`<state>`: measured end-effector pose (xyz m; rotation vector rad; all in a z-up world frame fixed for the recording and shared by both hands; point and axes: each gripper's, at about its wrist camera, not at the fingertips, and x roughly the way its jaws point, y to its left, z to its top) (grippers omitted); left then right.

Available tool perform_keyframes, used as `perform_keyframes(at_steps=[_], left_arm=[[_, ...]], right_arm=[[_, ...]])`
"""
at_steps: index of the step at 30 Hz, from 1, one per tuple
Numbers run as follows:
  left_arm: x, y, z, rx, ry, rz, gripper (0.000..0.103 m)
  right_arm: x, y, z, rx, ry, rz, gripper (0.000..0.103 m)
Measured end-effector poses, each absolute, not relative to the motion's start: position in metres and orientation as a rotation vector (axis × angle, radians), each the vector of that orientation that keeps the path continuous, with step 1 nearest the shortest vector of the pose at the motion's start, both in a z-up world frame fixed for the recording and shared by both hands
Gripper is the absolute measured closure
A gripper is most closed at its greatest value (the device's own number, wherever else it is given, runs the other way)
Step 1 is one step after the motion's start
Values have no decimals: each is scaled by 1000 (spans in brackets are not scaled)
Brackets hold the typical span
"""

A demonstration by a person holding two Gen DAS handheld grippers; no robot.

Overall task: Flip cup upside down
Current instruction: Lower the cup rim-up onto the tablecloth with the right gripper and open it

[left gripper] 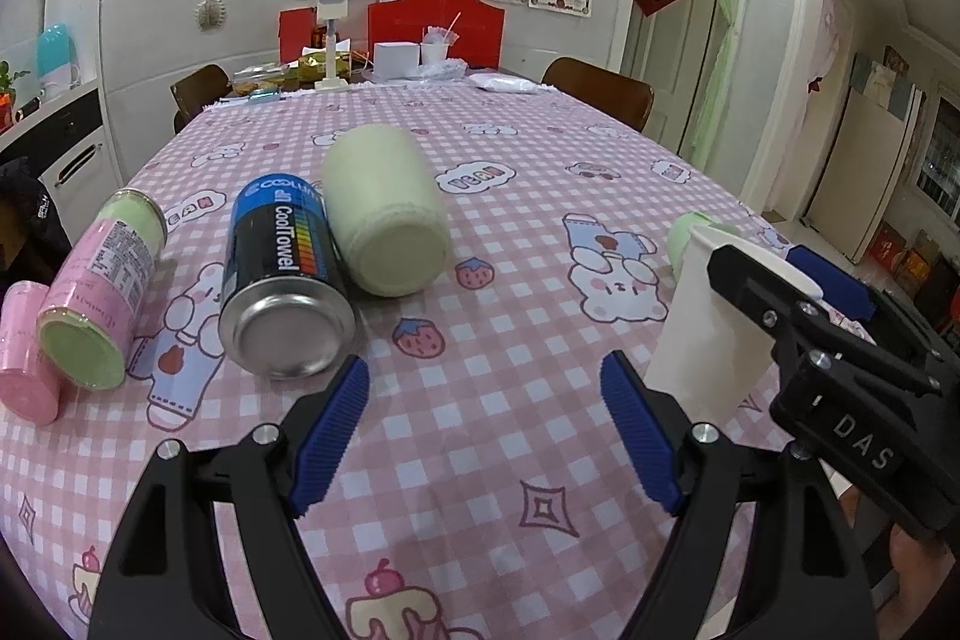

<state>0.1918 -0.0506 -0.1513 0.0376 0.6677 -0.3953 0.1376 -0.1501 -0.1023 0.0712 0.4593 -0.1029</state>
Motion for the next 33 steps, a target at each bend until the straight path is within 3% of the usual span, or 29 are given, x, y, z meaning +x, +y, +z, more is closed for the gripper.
perform_keyframes(at_steps=[21, 33], left_arm=[[179, -47, -149, 52, 659, -381, 25], [165, -46, -139, 61, 625, -362, 25]], right_arm=[[129, -149, -103, 84, 445, -65, 30], [119, -151, -95, 123, 441, -22, 21]])
